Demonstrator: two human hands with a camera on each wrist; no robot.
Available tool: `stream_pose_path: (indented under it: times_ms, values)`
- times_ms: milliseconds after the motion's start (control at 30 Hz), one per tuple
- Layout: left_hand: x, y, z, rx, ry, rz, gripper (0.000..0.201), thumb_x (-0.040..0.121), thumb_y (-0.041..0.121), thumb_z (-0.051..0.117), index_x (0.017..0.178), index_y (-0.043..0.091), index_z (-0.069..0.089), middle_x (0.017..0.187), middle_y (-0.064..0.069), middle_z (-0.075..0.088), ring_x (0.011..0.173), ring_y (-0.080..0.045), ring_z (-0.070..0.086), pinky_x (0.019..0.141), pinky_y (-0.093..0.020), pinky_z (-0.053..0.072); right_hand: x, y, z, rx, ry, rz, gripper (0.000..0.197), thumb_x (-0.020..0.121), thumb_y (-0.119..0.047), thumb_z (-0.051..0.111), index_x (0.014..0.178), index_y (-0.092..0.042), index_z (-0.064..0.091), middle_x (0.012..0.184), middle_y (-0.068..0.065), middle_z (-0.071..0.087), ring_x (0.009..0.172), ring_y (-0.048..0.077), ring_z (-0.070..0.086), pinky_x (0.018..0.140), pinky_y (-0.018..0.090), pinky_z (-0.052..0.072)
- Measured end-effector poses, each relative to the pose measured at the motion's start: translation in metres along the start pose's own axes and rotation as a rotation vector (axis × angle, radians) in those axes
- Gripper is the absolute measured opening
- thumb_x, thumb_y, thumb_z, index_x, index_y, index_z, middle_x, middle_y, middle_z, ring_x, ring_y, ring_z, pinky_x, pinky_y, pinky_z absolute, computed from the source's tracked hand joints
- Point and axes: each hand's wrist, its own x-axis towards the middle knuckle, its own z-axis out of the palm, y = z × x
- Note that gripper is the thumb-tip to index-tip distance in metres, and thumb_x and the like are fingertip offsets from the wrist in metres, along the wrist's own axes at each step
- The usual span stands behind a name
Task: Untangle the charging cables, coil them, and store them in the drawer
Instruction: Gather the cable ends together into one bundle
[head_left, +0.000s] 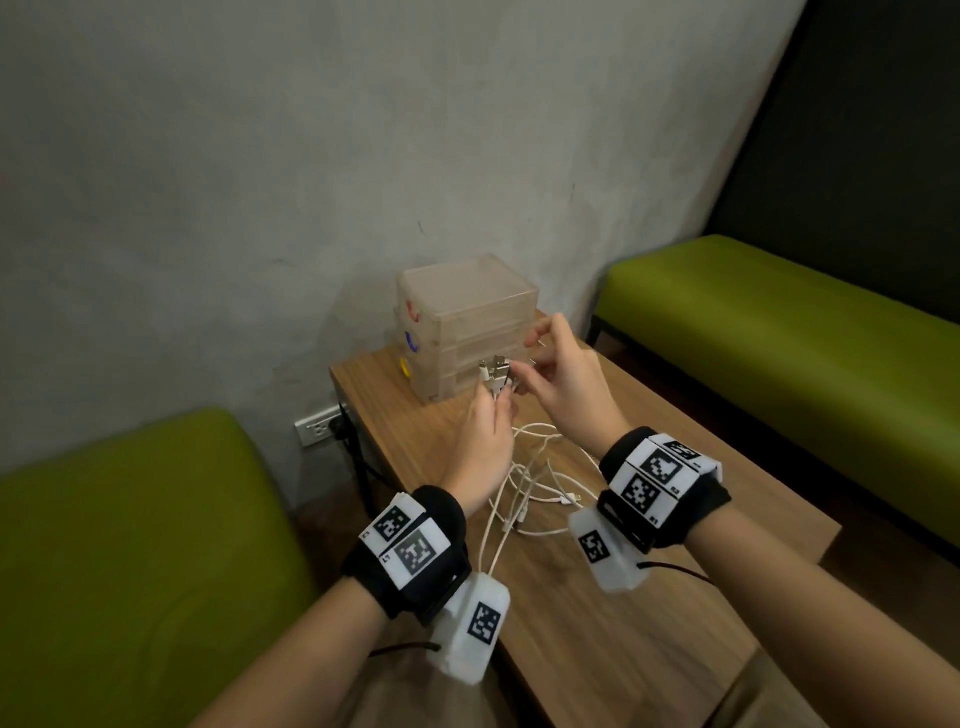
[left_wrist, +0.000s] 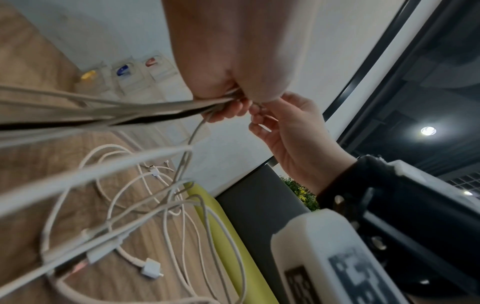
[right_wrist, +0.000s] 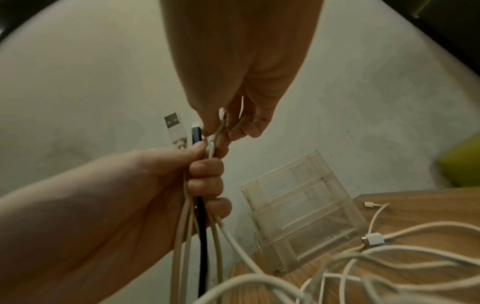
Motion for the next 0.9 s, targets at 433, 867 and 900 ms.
stream_pose_path:
  times_ms: [433,867,900]
  values:
    - [0.013,0.036,-0.023,-0.083,0.284,0.208,0.023,0.099,0.019,0.034,0.084,0.027,0.050,0.081,0.005,0.056,0.080,-0.014,0.057,0.076,-0.031,0.048,-0.066,0.037,0.050,0.012,-0.109,-0.006,0.023,0.096,-0.017,0.041,0.086,-0.003,0.055,0.075,-0.004,0.057,0.069,0.004,0.051,0.065,0.016,0.038]
    - [0.037,0.096,-0.097,-0.347,0.604,0.507,0.012,0.091,0.024,0.033,0.082,0.025,0.041,0.073,0.009,0.045,0.056,0.005,0.044,0.054,-0.013,0.035,-0.075,0.123,-0.001,-0.790,-0.613,0.086,0.032,0.096,-0.030,0.038,0.116,-0.017,0.059,0.117,0.002,0.059,0.112,0.022,0.050,0.095,0.040,0.036]
    - [0.035,0.094,-0.091,-0.329,0.564,0.491,0.012,0.091,0.025,0.034,0.082,0.026,0.042,0.072,0.012,0.047,0.056,0.005,0.045,0.055,-0.014,0.035,-0.073,0.118,-0.002,-0.803,-0.571,0.092,0.030,0.096,-0.028,0.038,0.114,-0.016,0.059,0.117,0.002,0.059,0.111,0.022,0.051,0.093,0.038,0.037]
